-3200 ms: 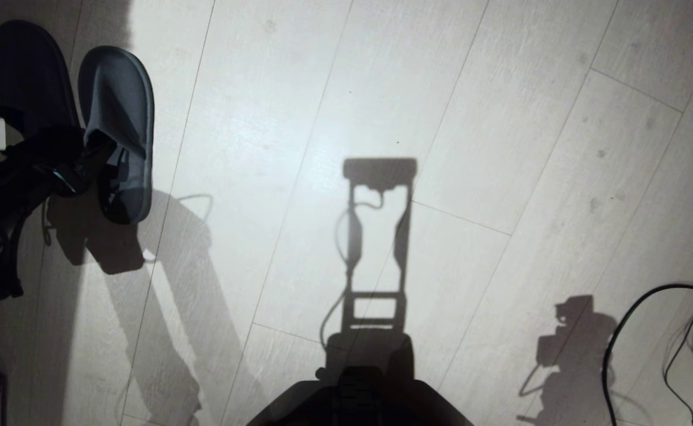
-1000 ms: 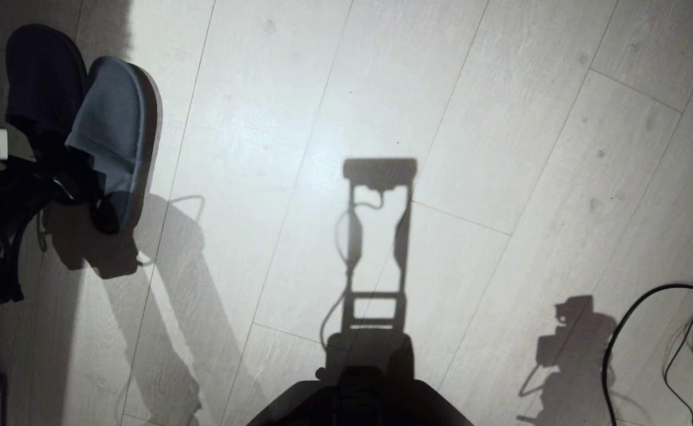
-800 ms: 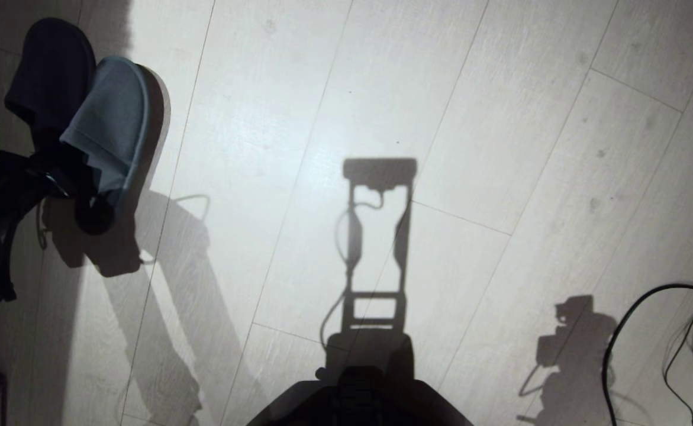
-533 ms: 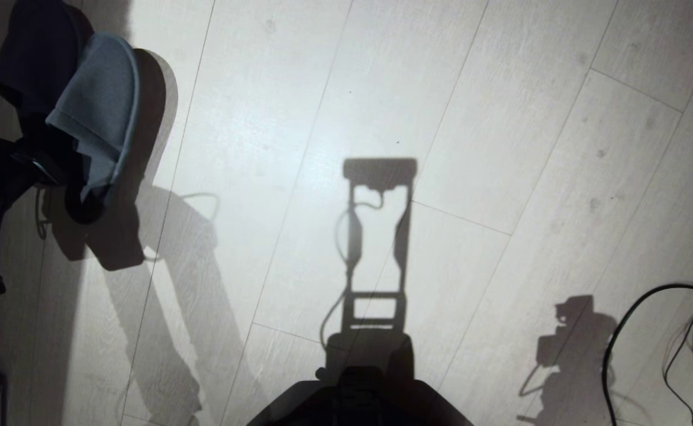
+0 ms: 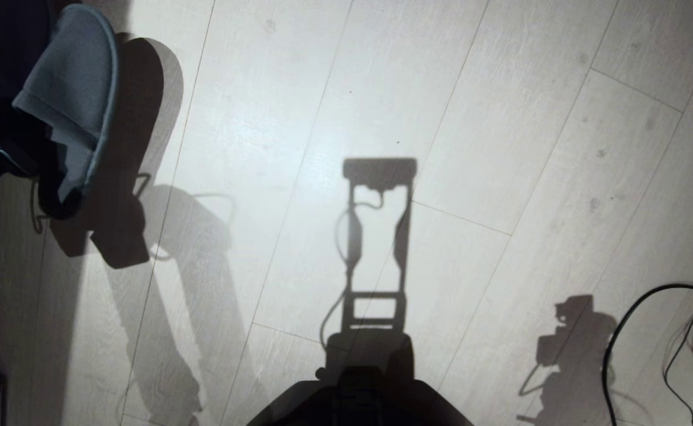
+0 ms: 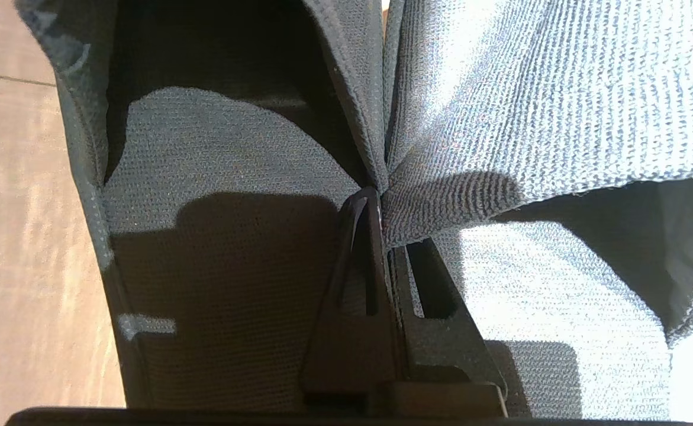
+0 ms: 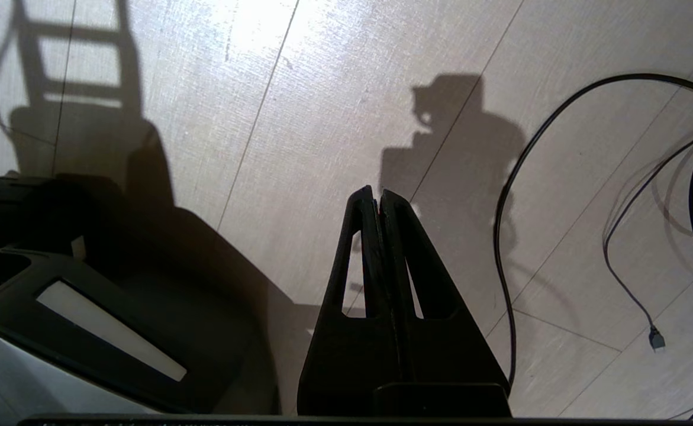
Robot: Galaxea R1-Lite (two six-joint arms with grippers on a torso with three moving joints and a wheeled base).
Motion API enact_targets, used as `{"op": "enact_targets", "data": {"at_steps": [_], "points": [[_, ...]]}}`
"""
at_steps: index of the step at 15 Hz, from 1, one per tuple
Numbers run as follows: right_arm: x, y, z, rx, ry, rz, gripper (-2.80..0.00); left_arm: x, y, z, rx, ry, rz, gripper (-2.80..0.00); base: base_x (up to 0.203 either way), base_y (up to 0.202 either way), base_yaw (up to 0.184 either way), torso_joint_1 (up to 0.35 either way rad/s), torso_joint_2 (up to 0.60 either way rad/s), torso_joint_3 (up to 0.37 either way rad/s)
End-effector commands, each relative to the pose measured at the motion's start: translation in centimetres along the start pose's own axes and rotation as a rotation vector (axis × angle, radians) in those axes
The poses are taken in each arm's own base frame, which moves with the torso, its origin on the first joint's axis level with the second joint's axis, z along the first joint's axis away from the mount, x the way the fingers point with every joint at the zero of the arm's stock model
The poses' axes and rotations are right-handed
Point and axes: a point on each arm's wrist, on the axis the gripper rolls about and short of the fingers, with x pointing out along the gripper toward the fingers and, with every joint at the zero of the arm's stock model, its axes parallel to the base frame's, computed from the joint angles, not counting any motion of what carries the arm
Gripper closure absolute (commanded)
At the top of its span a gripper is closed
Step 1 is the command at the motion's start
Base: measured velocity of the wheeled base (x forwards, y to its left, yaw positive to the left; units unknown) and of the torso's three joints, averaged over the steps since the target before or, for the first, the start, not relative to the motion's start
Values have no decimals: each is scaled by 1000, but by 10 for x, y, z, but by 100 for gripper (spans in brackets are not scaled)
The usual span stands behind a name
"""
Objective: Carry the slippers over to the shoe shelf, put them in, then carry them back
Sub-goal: Pick up the slippers on the floor
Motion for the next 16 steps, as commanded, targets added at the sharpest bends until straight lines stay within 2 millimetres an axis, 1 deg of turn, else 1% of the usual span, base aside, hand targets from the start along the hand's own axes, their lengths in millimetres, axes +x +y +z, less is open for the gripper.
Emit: {"op": "enact_targets", "data": {"at_steps": [1,4,5,9,16], "points": [[0,0,0,0,1,1,0,-10,-8,26,25,-29,-1,0,0,0,0,0,0,0],[-1,0,0,1,-11,0,0,-21,-15,46,17,-31,-37,0,0,0,0,0,0,0],[-1,0,0,0,-18,-1,0,-26,-20,49,0,-16,-69,0,0,0,0,0,0,0],[-2,0,0,8,-37,0,0,-36,-27,46,-29,13,-73,0,0,0,0,0,0,0],[-2,0,0,8,-36,0,0,-43,-38,55,-39,21,-110,0,0,0,0,0,0,0]]}}
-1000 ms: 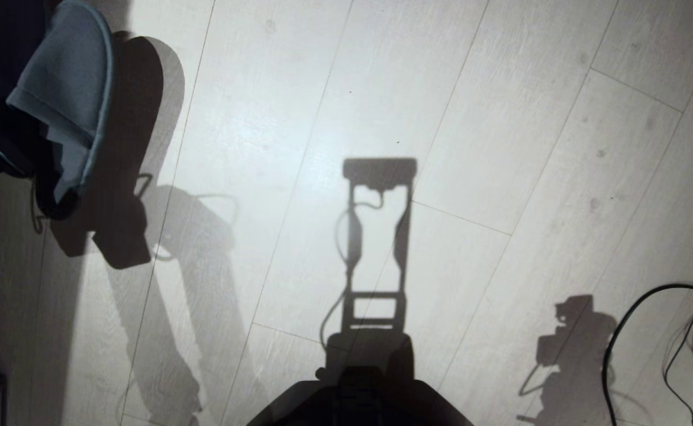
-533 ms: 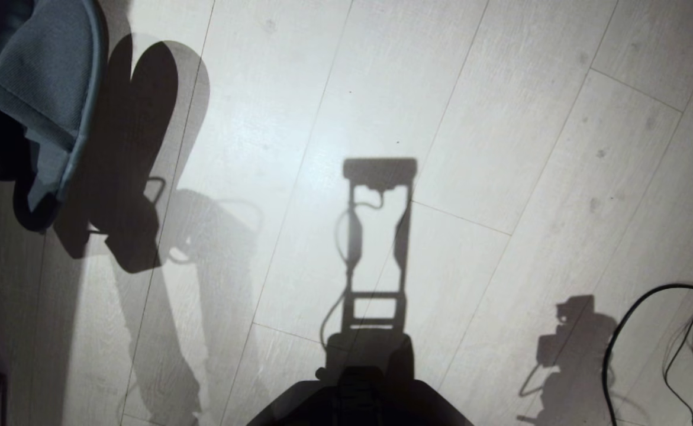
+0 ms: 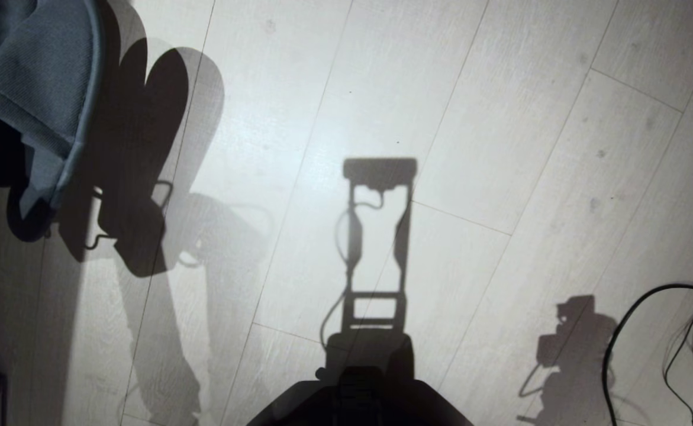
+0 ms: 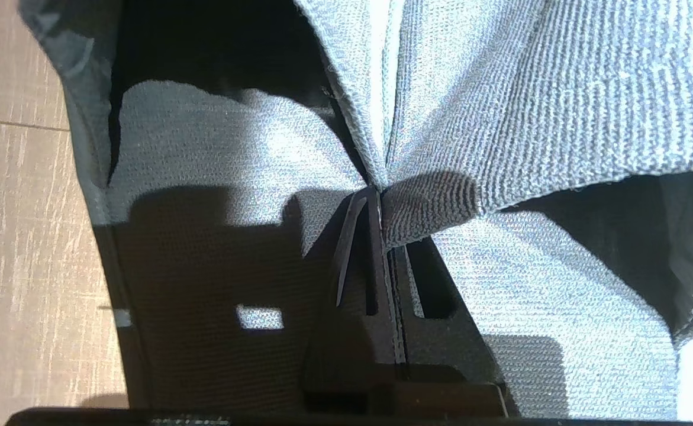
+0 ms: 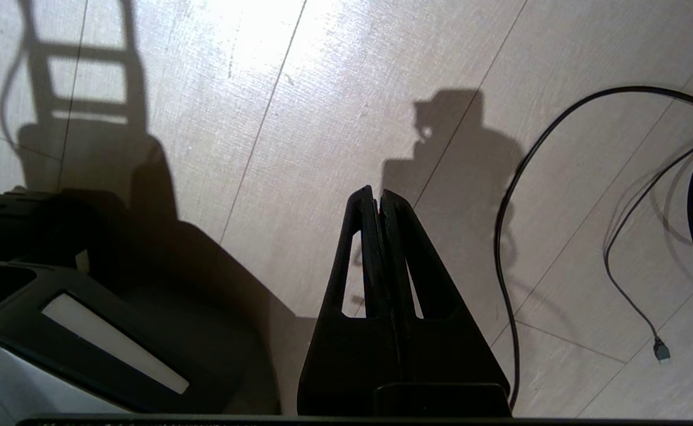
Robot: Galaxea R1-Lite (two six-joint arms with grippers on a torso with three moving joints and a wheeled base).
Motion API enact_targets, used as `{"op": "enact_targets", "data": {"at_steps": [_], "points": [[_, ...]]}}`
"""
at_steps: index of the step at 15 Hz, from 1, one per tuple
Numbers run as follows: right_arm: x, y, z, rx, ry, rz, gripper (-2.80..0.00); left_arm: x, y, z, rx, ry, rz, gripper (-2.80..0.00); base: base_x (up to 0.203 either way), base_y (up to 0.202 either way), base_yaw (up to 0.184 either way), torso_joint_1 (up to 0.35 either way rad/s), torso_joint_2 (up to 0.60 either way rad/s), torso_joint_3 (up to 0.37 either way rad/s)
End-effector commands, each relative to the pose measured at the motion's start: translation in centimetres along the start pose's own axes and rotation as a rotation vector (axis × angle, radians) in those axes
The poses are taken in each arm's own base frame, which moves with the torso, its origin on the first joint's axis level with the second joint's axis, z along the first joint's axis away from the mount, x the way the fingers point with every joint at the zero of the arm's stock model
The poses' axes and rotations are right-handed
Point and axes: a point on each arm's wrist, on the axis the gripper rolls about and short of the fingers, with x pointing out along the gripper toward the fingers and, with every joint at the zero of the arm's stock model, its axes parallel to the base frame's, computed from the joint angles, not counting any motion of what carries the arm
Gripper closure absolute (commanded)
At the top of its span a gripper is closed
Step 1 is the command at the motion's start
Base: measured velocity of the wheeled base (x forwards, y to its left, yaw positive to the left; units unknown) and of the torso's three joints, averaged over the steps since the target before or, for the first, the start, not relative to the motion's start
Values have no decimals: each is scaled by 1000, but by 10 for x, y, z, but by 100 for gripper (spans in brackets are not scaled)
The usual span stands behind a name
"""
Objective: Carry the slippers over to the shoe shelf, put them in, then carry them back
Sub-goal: Pick up the slippers on the floor
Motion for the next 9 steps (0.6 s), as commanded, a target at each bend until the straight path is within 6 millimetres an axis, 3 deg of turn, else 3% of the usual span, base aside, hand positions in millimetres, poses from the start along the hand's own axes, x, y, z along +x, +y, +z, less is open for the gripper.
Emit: {"op": "enact_targets", "data": {"at_steps": [1,4,9], "points": [[0,0,0,-1,0,1,0,-5,-7,6,3,-4,-15,0,0,0,0,0,0,0],[0,0,0,-1,0,1,0,-12,-20,20,-12,-21,-26,0,0,0,0,0,0,0],[0,0,0,-1,0,1,0,-31,-57,63,-32,-64,-49,0,0,0,0,0,0,0]]}}
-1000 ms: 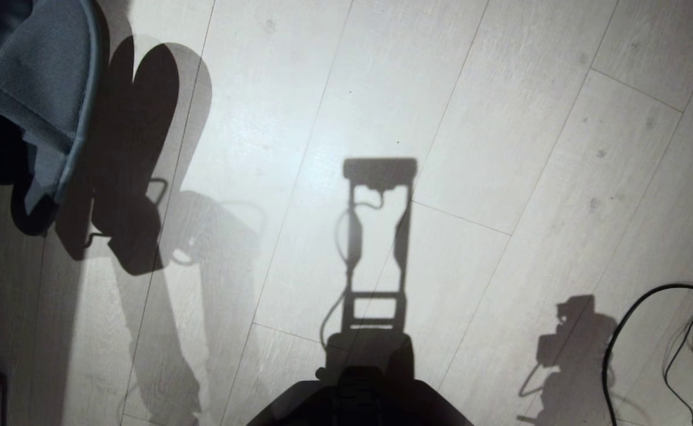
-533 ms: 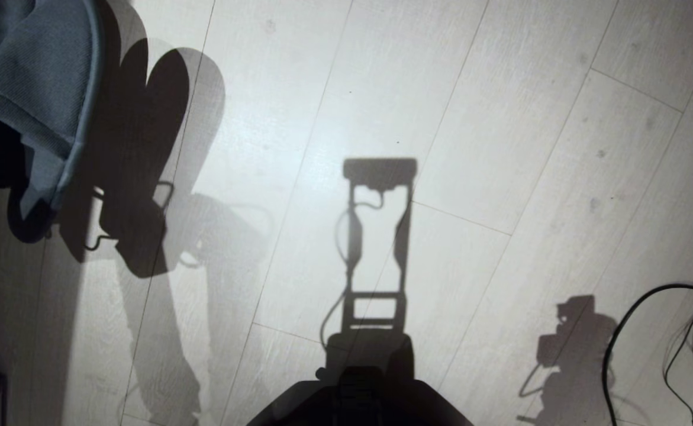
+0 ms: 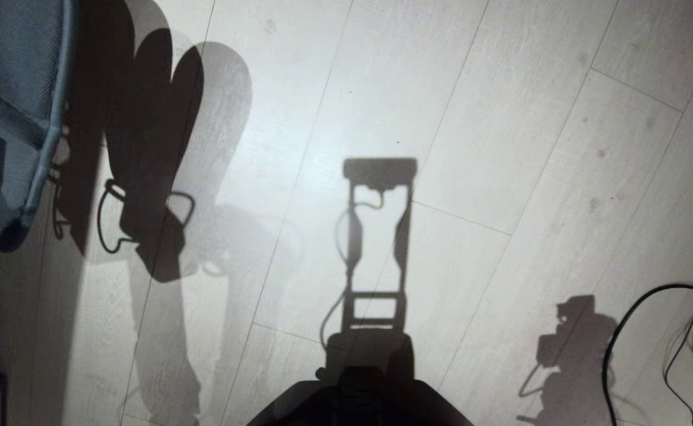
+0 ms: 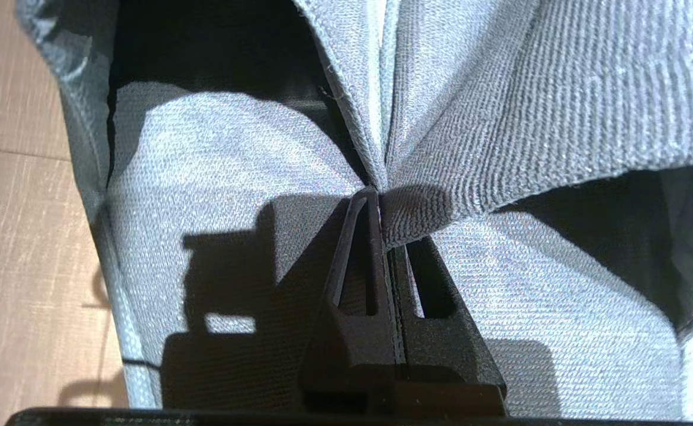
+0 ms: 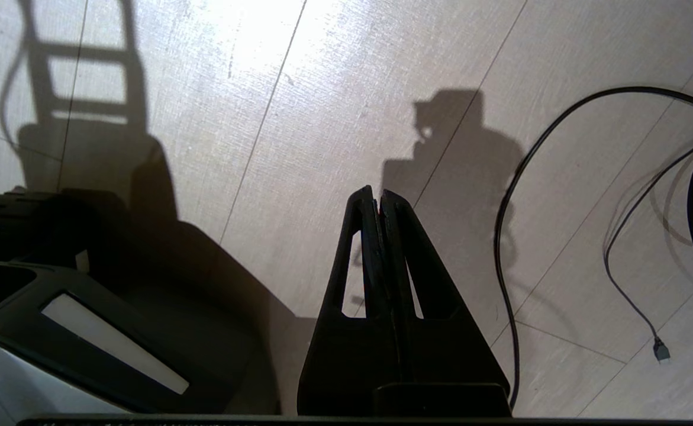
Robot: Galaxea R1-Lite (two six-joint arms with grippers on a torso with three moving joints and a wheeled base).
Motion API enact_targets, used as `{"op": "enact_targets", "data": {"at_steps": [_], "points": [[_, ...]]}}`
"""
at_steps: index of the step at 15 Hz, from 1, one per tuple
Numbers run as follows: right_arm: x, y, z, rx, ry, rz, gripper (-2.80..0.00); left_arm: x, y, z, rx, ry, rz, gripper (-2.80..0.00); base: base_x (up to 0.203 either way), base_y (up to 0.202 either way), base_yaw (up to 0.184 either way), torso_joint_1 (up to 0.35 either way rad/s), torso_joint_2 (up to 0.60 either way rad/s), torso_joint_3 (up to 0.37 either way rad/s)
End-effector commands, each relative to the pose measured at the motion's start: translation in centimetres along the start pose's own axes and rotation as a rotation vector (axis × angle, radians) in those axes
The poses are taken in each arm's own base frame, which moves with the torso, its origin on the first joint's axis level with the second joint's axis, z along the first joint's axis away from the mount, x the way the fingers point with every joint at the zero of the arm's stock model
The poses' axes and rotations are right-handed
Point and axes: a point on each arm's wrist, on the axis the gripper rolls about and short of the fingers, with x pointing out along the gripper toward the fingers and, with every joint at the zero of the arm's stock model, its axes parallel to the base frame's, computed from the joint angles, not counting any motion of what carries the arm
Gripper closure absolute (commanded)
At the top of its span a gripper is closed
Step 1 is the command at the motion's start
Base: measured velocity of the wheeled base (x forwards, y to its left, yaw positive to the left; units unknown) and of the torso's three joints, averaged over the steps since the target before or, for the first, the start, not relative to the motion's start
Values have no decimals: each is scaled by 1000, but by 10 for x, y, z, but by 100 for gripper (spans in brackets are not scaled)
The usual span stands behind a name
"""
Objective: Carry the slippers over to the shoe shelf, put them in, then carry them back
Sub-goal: Pick up the slippers on the floor, then place the slippers into the shoe cabinet
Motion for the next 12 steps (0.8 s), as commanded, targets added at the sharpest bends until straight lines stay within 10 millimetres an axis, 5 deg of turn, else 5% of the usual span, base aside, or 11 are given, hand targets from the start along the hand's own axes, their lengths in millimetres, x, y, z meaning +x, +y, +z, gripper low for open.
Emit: {"op": "enact_targets", "data": {"at_steps": [1,7,12], "points": [[0,0,0,0,0,1,0,-13,-35,31,28,-36,-33,0,0,0,0,0,0,0],[0,0,0,0,0,1,0,-46,-115,52,-48,4,-68,0,0,0,0,0,0,0],[0,0,0,0,0,1,0,-103,-158,66,-16,-21,-66,0,0,0,0,0,0,0]]}}
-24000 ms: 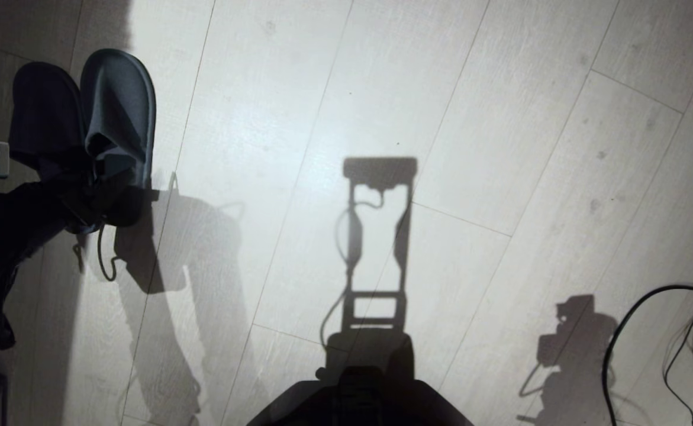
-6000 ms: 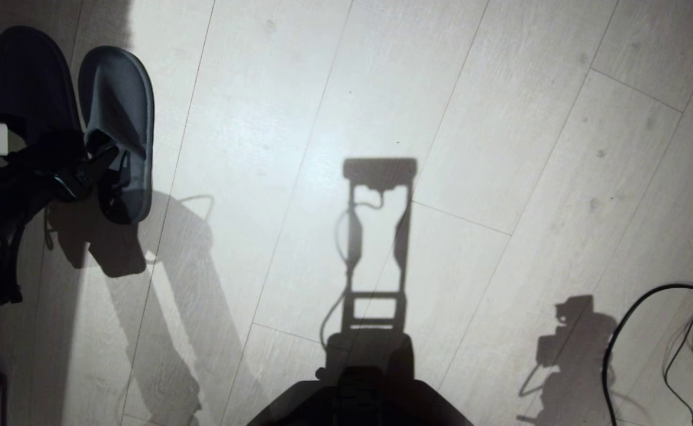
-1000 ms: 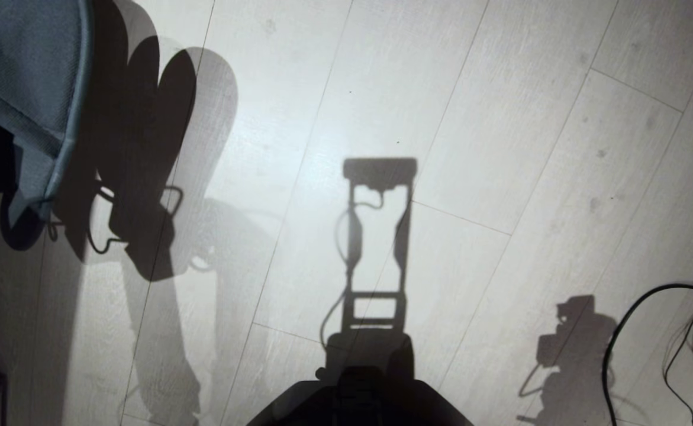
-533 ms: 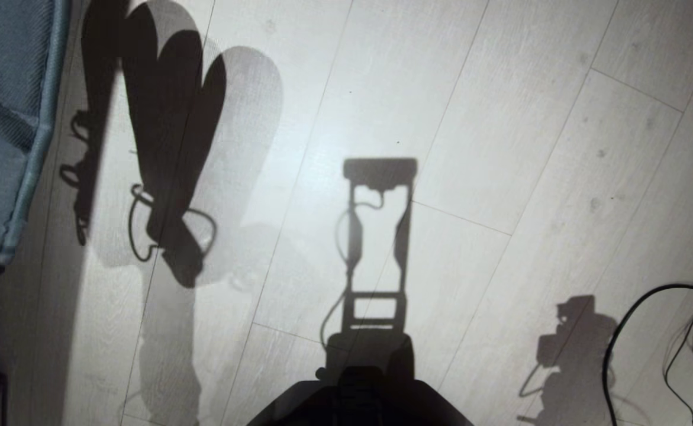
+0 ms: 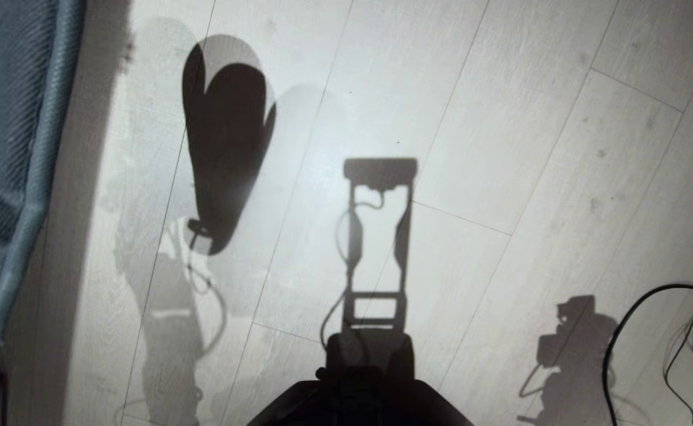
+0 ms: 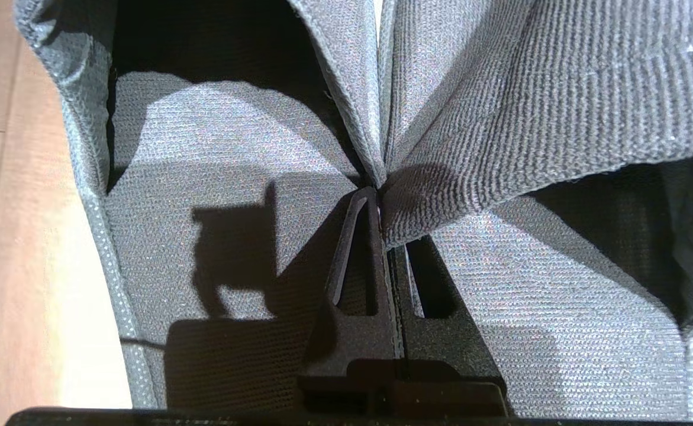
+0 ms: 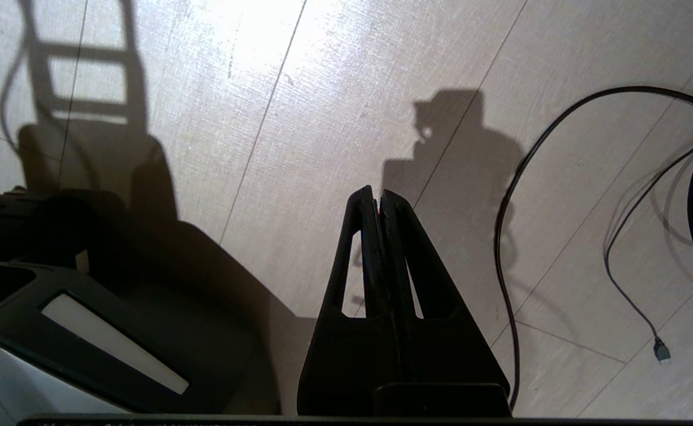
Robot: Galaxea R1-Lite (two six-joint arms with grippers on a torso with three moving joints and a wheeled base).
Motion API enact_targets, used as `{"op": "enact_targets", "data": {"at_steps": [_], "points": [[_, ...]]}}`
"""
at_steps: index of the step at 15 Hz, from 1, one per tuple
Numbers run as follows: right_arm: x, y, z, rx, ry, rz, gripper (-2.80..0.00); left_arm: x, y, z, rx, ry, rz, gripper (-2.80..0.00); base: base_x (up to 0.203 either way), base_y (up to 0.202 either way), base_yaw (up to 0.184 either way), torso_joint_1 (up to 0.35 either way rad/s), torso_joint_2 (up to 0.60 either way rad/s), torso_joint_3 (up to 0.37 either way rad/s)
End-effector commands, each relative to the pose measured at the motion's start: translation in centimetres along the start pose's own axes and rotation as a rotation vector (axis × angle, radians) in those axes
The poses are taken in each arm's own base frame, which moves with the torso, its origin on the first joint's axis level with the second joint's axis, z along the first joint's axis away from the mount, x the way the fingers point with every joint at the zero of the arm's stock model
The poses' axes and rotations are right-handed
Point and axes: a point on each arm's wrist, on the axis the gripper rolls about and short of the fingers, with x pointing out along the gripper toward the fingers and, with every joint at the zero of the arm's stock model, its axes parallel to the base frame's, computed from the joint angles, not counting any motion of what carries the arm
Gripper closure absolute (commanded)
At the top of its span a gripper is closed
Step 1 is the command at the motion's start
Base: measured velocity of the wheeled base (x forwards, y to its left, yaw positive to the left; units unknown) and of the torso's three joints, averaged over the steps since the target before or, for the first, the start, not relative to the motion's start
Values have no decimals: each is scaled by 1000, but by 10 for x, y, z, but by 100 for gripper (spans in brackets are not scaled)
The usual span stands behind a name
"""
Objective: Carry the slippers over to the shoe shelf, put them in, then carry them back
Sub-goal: Place the slippers into the shoe cabinet
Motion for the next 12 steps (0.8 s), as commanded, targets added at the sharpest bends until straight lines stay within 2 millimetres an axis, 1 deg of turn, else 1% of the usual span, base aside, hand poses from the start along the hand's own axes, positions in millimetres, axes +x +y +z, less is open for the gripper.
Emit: {"op": "enact_targets", "data": {"at_steps": [1,4,7,8,12], "points": [[0,0,0,-1,-1,1,0,-42,-30,10,32,-72,-40,0,0,0,0,0,0,0],[0,0,0,-1,-1,1,0,-66,-41,5,39,-67,7,0,0,0,0,0,0,0],[0,0,0,-1,-1,1,0,-85,-49,-3,59,-47,5,0,0,0,0,0,0,0],[0,0,0,-1,-1,1,0,-92,-51,-8,60,-45,8,0,0,0,0,0,0,0],[0,0,0,-1,-1,1,0,-114,-58,-43,50,-5,25,0,0,0,0,0,0,0]]}}
